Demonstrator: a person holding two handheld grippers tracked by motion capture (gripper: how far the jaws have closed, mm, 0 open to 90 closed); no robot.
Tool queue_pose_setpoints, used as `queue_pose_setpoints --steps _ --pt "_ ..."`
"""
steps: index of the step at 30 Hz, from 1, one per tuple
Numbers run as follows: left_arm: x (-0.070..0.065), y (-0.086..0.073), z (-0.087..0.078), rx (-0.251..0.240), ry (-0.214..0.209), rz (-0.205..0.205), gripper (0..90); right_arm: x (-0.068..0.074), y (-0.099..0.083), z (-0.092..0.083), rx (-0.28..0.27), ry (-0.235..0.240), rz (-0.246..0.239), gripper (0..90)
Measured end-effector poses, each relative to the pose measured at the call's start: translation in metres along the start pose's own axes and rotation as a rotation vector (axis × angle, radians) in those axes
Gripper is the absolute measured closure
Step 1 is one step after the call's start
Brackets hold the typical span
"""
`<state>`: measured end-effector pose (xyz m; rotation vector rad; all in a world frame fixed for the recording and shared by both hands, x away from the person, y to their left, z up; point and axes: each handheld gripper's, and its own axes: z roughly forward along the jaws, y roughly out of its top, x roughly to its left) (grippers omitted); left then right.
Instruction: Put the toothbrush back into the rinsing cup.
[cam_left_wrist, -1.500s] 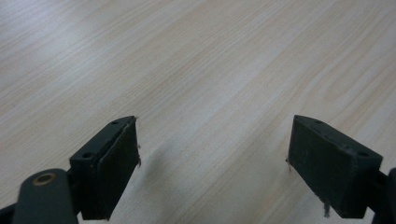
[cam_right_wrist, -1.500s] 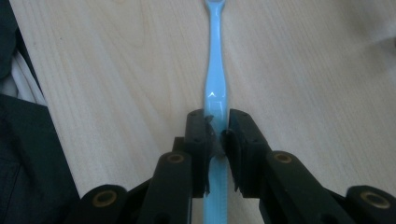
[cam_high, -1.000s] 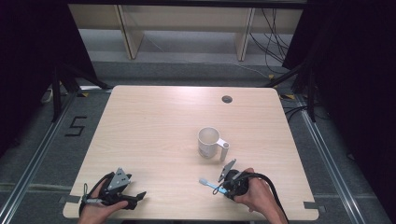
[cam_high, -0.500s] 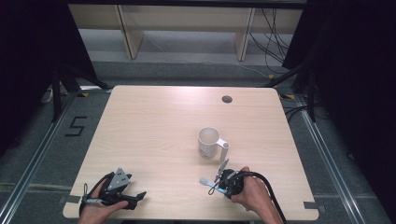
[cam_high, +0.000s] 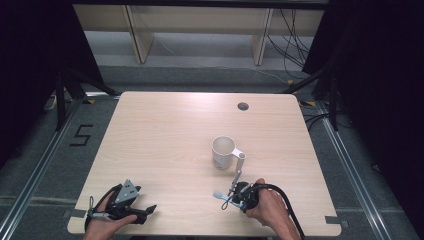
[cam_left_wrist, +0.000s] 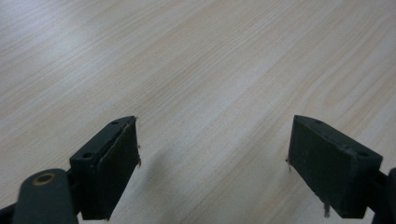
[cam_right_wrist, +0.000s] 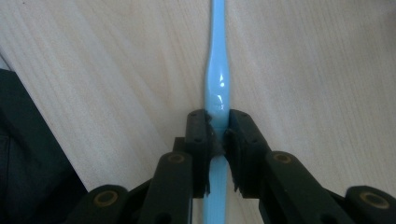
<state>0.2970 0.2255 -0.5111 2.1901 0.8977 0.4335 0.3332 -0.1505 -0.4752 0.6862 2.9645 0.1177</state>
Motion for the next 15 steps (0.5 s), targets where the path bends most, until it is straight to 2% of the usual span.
queue_pose_setpoints --steps 1,3,4,6,8,11,15 --pt "0.000 0.000 0.000 0.000 0.000 0.000 15.6 -0.001 -0.002 0.000 -0.012 0.006 -0.019 78.8" --pt "0.000 0.000 -0.001 -0.003 0.000 -0.005 15.6 0.001 -0.004 -0.004 -0.039 0.019 0.026 78.9" --pt "0.000 0.000 -0.001 -0.007 0.004 -0.007 15.6 -0.001 -0.005 -0.007 -0.060 0.023 0.010 78.9" --pt "0.001 0.000 -0.001 -0.001 0.003 -0.002 15.6 -0.003 -0.007 -0.015 -0.106 0.030 0.011 78.9" --pt "0.000 0.000 -0.001 -0.006 0.007 -0.002 15.6 -0.005 -0.010 -0.023 -0.193 0.034 0.011 78.8" --pt "0.001 0.000 -0.002 -0.006 0.007 -0.003 15.6 -0.007 -0.013 -0.031 -0.256 0.046 0.006 78.9" --pt "0.001 0.000 -0.002 -0.007 0.007 -0.001 15.6 -0.011 -0.016 -0.039 -0.359 0.064 0.024 78.9"
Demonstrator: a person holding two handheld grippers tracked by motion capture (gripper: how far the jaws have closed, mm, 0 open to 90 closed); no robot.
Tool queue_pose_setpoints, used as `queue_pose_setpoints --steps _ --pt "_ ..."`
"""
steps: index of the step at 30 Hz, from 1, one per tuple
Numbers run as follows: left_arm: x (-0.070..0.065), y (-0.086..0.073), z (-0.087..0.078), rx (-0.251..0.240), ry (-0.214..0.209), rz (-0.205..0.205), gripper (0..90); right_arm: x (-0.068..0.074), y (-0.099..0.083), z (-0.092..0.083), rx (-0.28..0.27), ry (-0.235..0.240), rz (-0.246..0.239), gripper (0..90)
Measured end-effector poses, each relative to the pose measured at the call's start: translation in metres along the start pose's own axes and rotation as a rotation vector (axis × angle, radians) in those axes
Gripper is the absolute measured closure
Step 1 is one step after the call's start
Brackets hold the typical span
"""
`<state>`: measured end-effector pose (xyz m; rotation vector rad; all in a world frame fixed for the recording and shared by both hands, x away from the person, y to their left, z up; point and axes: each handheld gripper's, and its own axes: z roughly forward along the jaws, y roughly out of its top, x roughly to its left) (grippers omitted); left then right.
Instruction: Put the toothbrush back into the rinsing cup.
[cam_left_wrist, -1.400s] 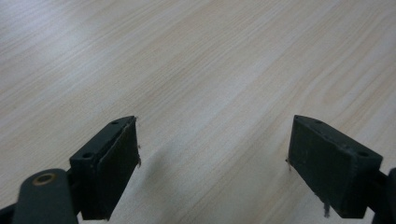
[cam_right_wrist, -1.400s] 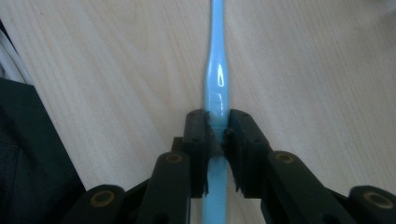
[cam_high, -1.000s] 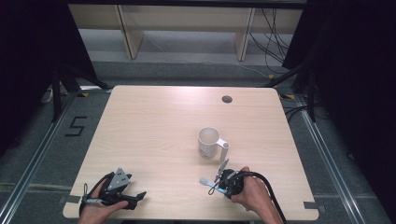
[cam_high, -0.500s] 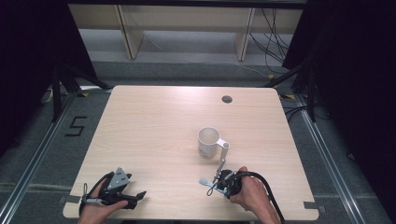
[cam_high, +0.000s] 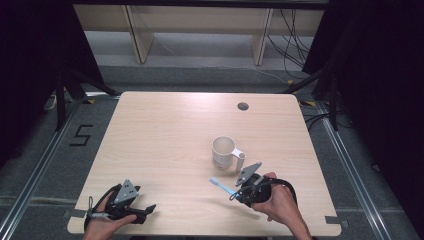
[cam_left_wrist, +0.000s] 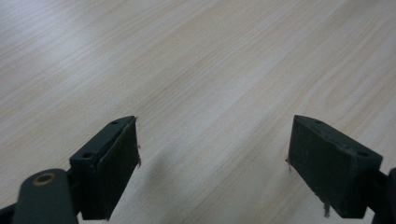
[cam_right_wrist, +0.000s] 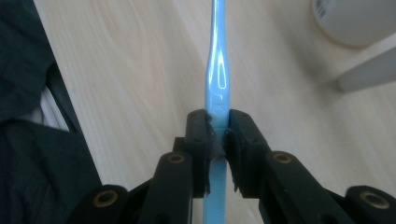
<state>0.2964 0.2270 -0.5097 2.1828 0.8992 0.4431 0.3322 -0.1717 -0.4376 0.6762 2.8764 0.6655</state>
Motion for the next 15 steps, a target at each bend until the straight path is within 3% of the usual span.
queue_pose_setpoints --steps 2,4,9,13,15 --pt "0.000 0.000 0.000 0.005 0.000 -0.001 15.7 -0.003 0.000 -0.003 -0.046 0.013 -0.015 78.8" --pt "0.000 0.000 -0.001 -0.007 -0.001 0.003 15.7 -0.005 0.000 -0.005 -0.129 0.000 0.002 78.9" --pt "0.000 0.001 -0.001 -0.015 -0.007 -0.007 15.6 -0.009 -0.001 -0.012 -0.233 -0.037 0.032 78.9" --pt "0.000 0.001 -0.001 -0.013 -0.005 -0.003 15.6 -0.012 -0.003 -0.020 -0.287 -0.026 0.062 78.9" --pt "0.000 0.000 -0.001 -0.013 -0.001 -0.005 15.6 -0.015 -0.004 -0.021 -0.329 -0.031 0.049 78.9"
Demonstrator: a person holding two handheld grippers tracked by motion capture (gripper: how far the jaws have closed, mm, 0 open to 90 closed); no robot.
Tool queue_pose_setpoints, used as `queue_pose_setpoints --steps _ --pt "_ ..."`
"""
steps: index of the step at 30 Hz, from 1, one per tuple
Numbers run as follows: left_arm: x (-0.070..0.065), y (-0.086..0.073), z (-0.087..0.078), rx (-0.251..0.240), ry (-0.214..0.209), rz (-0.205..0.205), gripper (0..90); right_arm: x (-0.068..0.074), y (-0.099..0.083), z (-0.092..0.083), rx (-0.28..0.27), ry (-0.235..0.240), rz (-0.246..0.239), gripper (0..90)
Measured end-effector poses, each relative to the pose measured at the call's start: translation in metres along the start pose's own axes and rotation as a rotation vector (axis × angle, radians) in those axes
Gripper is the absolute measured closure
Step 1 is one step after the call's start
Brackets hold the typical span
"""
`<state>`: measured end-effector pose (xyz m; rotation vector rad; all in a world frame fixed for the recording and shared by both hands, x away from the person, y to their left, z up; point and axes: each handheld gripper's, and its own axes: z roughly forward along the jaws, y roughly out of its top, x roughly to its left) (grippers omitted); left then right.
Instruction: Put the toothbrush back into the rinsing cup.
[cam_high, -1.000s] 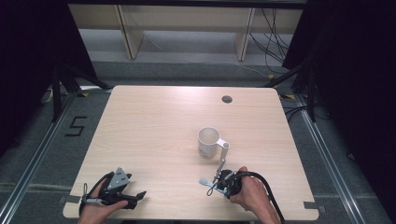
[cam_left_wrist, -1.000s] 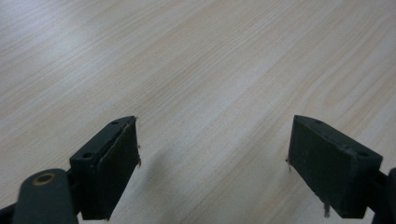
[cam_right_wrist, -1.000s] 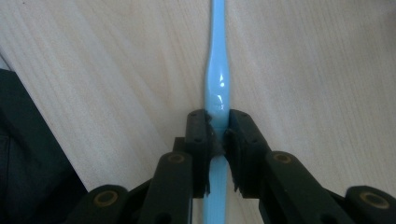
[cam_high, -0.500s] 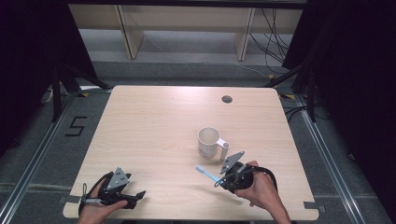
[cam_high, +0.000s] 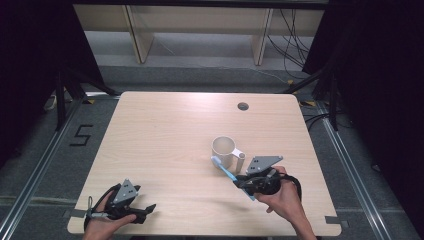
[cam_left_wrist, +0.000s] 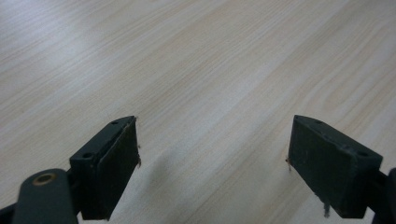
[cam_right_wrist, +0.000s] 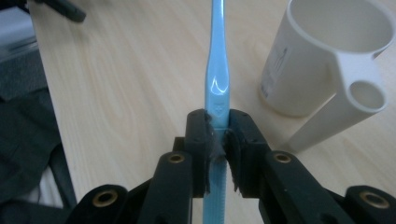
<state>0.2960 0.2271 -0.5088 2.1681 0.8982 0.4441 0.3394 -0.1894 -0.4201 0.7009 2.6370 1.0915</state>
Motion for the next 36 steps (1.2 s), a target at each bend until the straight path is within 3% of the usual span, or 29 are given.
queue_pose_setpoints --steps 2,3,8,9,10,17,23,26,33,36 --pt "0.000 0.000 0.000 -0.004 -0.001 -0.008 15.7 -0.001 0.000 0.000 -0.002 0.013 -0.005 78.9" --pt "0.001 0.000 0.000 -0.005 -0.005 -0.003 15.6 -0.001 0.000 0.000 -0.004 0.008 0.018 78.9" --pt "0.000 0.000 -0.001 -0.002 -0.001 -0.001 15.7 -0.005 -0.001 -0.003 -0.057 0.017 0.023 78.9" --pt "0.001 0.000 -0.001 -0.001 0.000 -0.001 15.6 -0.004 -0.001 -0.005 -0.068 0.015 0.047 78.8" --pt "0.001 0.000 0.000 -0.001 0.000 -0.001 15.6 -0.007 -0.001 -0.006 -0.082 0.018 0.031 78.9" --pt "0.001 0.000 0.000 0.000 -0.001 0.003 15.6 -0.013 0.000 -0.016 -0.191 -0.017 0.065 78.9" --pt "0.000 0.000 0.000 -0.003 0.001 -0.005 15.6 -0.018 0.000 -0.025 -0.323 -0.060 0.056 78.9" --pt "0.000 0.000 -0.001 -0.003 0.000 -0.004 15.7 -0.021 0.000 -0.032 -0.338 -0.062 0.090 78.9" --pt "0.000 0.000 0.000 0.000 0.002 0.001 15.6 -0.031 -0.001 -0.032 -0.436 -0.083 0.082 78.9" --pt "0.001 0.000 0.001 -0.005 -0.004 -0.005 15.7 -0.033 0.000 -0.029 -0.436 -0.081 0.107 78.9"
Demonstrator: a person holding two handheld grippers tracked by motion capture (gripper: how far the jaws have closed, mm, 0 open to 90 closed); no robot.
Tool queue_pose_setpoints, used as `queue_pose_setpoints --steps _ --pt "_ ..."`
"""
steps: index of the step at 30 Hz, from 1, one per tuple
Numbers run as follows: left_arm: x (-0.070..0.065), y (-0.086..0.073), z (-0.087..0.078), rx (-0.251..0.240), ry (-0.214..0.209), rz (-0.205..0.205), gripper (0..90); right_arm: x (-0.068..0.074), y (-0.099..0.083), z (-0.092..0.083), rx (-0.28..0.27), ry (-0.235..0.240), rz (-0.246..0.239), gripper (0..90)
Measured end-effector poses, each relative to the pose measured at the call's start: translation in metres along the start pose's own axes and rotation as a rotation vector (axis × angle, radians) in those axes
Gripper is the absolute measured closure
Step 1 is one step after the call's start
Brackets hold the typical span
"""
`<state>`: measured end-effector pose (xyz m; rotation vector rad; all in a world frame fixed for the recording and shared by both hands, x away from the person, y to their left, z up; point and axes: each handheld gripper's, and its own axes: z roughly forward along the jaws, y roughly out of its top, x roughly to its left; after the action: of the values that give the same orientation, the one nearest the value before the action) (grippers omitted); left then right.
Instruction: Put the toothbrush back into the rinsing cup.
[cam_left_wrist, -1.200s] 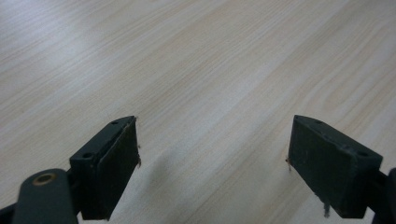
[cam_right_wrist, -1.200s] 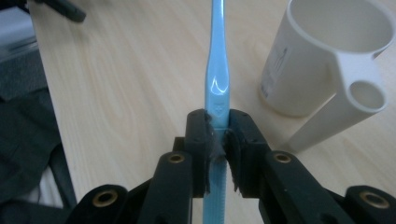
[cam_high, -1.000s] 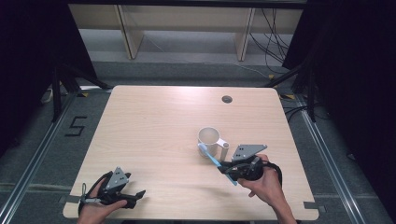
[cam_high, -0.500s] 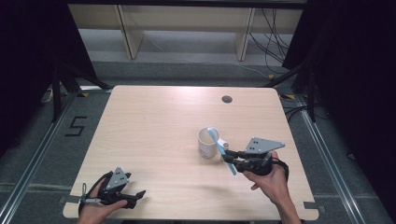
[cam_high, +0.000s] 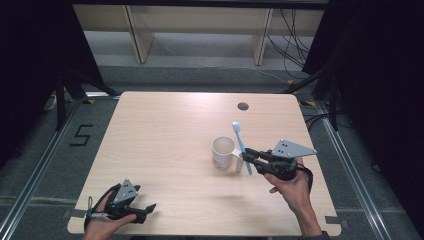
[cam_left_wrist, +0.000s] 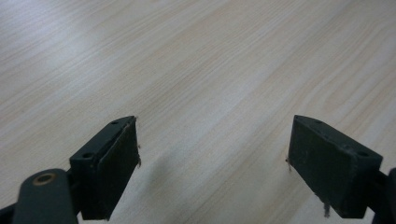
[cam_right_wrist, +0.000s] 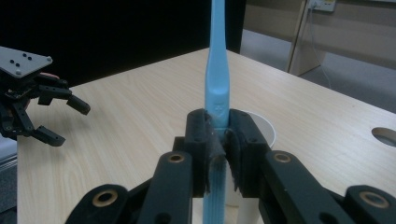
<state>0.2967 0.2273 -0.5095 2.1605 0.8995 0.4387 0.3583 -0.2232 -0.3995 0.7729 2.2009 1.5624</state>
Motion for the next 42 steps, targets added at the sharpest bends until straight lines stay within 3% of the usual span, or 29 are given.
queue_pose_setpoints --steps 1,5,8,9,10,15,20,21,23,24,26,28,30,36,40,42 --pt "0.000 0.000 0.000 0.005 0.005 0.002 15.6 -0.002 0.000 0.002 -0.020 -0.006 -0.016 78.9" --pt "0.001 0.000 0.000 0.010 0.004 0.004 15.6 -0.009 0.000 0.006 -0.048 -0.018 0.007 78.9" --pt "0.000 0.000 -0.001 0.005 0.005 0.002 15.6 -0.014 -0.001 0.010 -0.088 -0.020 0.044 78.9" --pt "0.000 0.000 -0.001 0.001 0.004 -0.001 15.6 -0.018 0.000 0.012 -0.096 -0.018 0.035 78.9" --pt "0.000 0.000 -0.001 0.003 0.008 0.000 15.6 -0.017 0.000 0.013 -0.081 -0.016 0.066 78.9" --pt "0.000 0.000 -0.001 0.005 0.008 0.004 15.6 -0.022 0.002 0.019 -0.141 -0.027 0.049 78.9" --pt "0.001 0.000 -0.002 0.004 0.010 0.005 15.7 -0.028 0.005 0.022 -0.159 -0.041 0.038 78.9" --pt "0.001 0.000 -0.002 0.004 0.010 0.004 15.6 -0.026 0.005 0.021 -0.145 -0.032 0.063 78.9" --pt "0.001 0.000 -0.001 0.004 0.009 0.003 15.7 -0.029 0.005 0.025 -0.153 -0.043 0.036 78.9" --pt "0.001 0.000 -0.002 0.005 0.006 0.004 15.6 -0.028 0.005 0.027 -0.141 -0.025 0.063 78.9" --pt "0.000 0.000 -0.002 0.004 0.009 0.007 15.6 -0.029 0.004 0.029 -0.148 -0.046 0.033 78.9" --pt "0.000 0.000 -0.002 0.004 0.008 0.004 15.6 -0.030 0.003 0.031 -0.150 -0.036 0.044 78.9" --pt "0.000 0.000 -0.001 0.003 0.008 0.002 15.6 -0.032 0.003 0.033 -0.156 -0.057 0.024 78.9" --pt "-0.001 0.000 -0.001 -0.002 0.008 -0.001 15.6 -0.031 -0.001 0.037 -0.139 -0.046 0.069 78.9" --pt "-0.001 0.000 -0.001 -0.003 0.008 -0.003 15.6 -0.032 -0.004 0.041 -0.145 -0.047 0.036 78.9" --pt "0.000 0.000 -0.001 0.001 0.005 0.001 15.6 -0.031 -0.007 0.042 -0.134 -0.045 0.060 78.9"
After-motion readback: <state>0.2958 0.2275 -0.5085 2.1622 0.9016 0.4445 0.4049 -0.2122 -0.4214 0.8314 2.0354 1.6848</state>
